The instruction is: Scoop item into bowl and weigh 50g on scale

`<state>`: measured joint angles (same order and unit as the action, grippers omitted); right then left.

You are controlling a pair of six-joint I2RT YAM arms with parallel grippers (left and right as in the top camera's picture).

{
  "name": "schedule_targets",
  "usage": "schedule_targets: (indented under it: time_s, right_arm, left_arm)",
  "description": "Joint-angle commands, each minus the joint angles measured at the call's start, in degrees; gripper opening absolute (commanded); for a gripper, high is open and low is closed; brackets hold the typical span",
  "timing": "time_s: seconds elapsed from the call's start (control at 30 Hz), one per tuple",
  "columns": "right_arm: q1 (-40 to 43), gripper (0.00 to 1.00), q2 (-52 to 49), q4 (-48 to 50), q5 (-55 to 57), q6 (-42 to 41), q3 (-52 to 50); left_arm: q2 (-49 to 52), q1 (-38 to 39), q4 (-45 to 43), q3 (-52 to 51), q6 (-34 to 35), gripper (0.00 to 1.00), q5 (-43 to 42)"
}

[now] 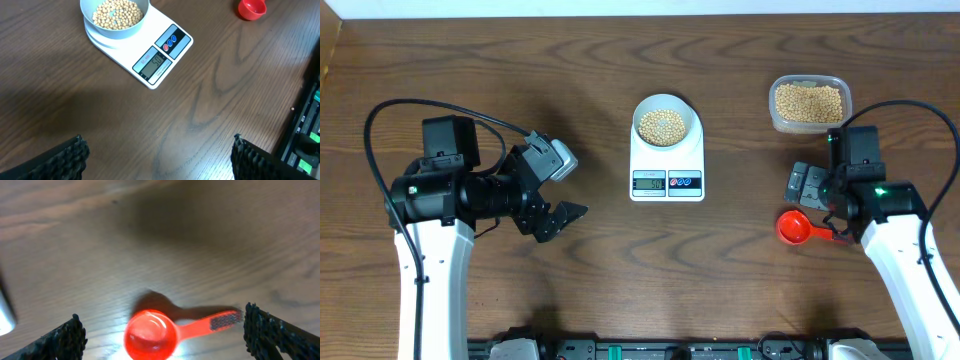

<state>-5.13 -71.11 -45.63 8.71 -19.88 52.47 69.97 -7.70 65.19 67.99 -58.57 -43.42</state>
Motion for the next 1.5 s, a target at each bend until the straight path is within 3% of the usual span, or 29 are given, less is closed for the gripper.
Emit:
schedule_targets:
  time_s: [0.0,0.4,0.7,1.03,1.27,1.47]
  right_arm:
    - [-0.3,0.99,5.1,1.1,-1.8,0.9,1.2]
    - [-0.3,0.99,19.3,2.3,-1.8,-0.9,1.2]
    - [0.1,0.99,21.3,-2.0,-2.2,-1.1,1.2]
    - [0.4,0.99,35.2,-9.1,-0.8,1.3,0.6]
    - [1.9,0.99,50.4,-8.7,0.7,1.9,-8.5]
    - [3.7,0.99,62.6,0.0,0.6,4.2,-20.6]
  left_arm:
    - [-0.4,0.1,0.2,1.5,-0.7,0.93,-0.9]
    - [-0.4,0.1,0.2,1.5,-0.7,0.93,-0.9]
    - [-0.4,0.1,0.2,1.5,-0.7,0.93,-0.9]
    - [-0.4,0.1,0.2,1.5,-0.7,0.93,-0.9]
    - [-0.4,0.1,0.2,1.5,-0.7,0.93,-0.9]
    - [-0.4,0.1,0.2,1.5,-0.7,0.93,-0.9]
